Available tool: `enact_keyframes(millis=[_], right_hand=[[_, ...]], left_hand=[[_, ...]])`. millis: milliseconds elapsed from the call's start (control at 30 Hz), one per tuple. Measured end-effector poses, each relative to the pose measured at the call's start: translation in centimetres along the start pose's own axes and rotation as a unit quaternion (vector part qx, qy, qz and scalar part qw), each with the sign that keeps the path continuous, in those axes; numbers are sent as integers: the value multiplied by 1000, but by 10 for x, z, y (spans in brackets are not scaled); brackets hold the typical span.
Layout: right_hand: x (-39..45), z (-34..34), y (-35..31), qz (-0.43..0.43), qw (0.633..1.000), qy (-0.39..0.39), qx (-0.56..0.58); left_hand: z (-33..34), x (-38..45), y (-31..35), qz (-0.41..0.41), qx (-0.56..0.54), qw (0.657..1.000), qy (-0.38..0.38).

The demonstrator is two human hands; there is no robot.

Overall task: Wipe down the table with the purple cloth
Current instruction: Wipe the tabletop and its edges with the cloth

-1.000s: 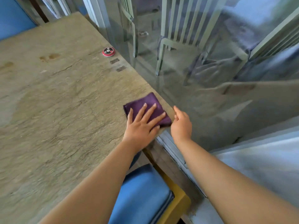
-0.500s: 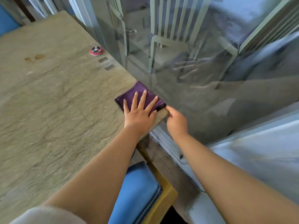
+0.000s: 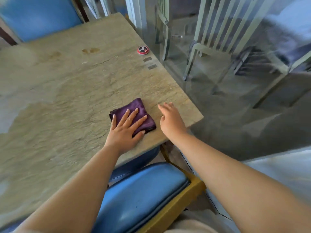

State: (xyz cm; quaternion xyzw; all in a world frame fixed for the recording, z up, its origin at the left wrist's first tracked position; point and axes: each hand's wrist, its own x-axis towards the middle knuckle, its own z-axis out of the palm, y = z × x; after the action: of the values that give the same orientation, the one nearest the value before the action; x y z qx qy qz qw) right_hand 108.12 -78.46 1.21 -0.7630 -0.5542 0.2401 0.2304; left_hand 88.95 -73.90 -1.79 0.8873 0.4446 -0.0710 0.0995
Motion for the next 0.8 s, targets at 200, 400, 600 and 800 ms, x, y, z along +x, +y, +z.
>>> enact_keyframes(millis=[200,400,600,800], right_hand=[[12,38,-51,-94,985,-120,-83],[44,57,-47,-199,909,-218,-295],[47,102,-102,-53,928,-151,-335],[-47,180,-177,-335,841,-277,-323]], left_hand=[[-11,-30,-22,-22,-169,985,27],[6,-119,-107,-301,-136,943,52],[19,-192,-147,-440,-165,883,-9],[11,-215,-175,-396,-168,902,44]])
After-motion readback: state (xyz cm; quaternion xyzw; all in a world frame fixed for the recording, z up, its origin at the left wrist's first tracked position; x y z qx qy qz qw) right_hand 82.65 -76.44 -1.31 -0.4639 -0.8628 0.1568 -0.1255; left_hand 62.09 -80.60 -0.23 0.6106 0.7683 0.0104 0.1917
